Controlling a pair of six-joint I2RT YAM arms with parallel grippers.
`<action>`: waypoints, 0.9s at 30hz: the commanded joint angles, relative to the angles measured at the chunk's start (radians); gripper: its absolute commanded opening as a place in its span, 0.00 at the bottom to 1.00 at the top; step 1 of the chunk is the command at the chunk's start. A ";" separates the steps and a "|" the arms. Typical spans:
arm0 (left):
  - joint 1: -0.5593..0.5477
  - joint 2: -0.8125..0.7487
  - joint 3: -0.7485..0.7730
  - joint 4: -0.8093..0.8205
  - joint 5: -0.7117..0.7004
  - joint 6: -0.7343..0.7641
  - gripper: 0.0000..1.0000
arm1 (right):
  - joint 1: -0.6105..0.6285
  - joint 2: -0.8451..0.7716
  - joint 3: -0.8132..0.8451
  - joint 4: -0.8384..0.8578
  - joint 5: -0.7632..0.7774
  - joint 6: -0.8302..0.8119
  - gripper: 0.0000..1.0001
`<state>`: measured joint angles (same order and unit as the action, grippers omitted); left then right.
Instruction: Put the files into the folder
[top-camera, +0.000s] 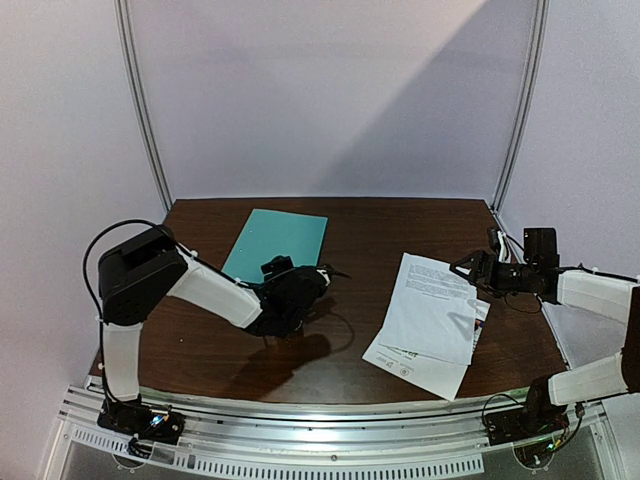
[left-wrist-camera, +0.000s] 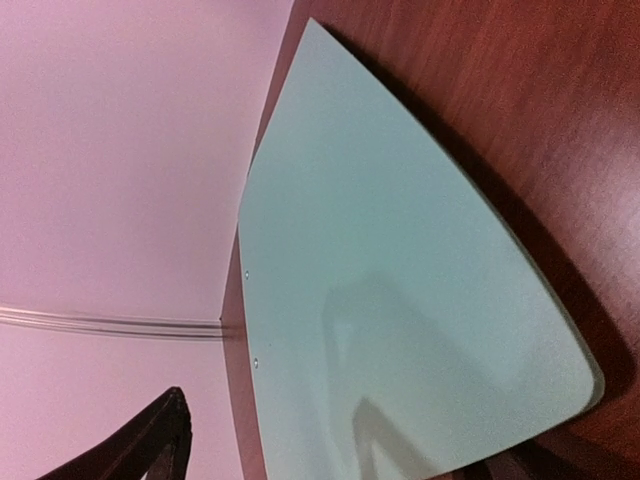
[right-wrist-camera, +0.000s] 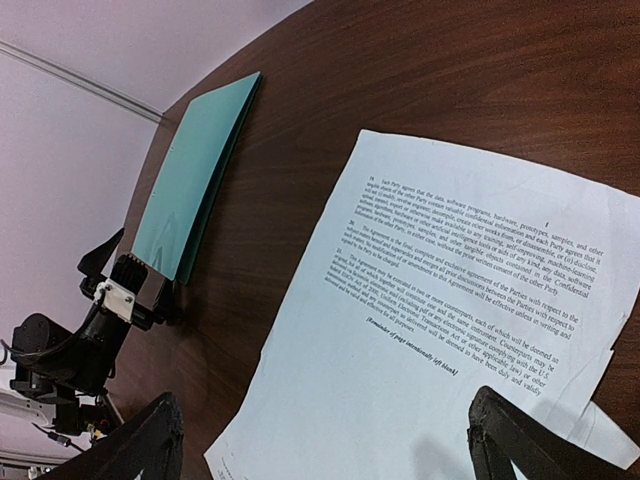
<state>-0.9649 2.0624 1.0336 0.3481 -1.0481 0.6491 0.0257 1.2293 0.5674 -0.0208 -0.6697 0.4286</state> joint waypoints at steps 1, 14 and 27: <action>0.022 0.037 0.017 0.072 -0.010 0.046 0.86 | -0.002 0.013 -0.019 0.012 -0.016 -0.005 0.99; 0.025 0.049 0.022 0.168 -0.021 0.109 0.25 | -0.002 0.014 -0.017 0.012 -0.017 -0.006 0.99; -0.020 -0.050 0.140 -0.116 -0.078 -0.150 0.00 | -0.001 0.021 -0.001 0.012 -0.013 0.006 0.99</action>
<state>-0.9585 2.0830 1.1072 0.3897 -1.0935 0.6586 0.0257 1.2396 0.5632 -0.0189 -0.6758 0.4294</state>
